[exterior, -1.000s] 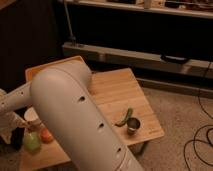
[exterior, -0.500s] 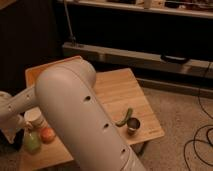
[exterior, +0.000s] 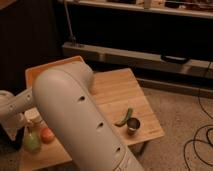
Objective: Place fork in tray
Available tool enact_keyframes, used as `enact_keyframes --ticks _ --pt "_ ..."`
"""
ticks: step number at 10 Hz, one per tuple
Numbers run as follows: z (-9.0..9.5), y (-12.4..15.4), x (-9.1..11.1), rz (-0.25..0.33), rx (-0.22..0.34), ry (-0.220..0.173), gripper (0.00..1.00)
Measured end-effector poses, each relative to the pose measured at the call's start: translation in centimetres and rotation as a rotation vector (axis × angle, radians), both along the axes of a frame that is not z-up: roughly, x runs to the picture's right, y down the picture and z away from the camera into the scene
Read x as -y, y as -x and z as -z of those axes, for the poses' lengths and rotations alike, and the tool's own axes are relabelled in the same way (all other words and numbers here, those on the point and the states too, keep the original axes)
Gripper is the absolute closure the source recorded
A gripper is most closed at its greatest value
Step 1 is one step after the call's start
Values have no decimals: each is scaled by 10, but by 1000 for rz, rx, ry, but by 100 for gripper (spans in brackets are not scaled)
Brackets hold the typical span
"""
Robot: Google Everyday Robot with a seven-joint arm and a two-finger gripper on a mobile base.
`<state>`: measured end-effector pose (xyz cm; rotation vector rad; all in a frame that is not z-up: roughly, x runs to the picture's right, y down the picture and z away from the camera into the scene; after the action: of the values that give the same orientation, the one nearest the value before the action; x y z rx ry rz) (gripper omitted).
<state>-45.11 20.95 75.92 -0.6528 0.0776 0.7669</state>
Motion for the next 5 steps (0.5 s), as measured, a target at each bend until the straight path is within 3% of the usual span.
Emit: enact_keyframes --ticks 5 --pt "-22 2 0 -3 -24 24 35"
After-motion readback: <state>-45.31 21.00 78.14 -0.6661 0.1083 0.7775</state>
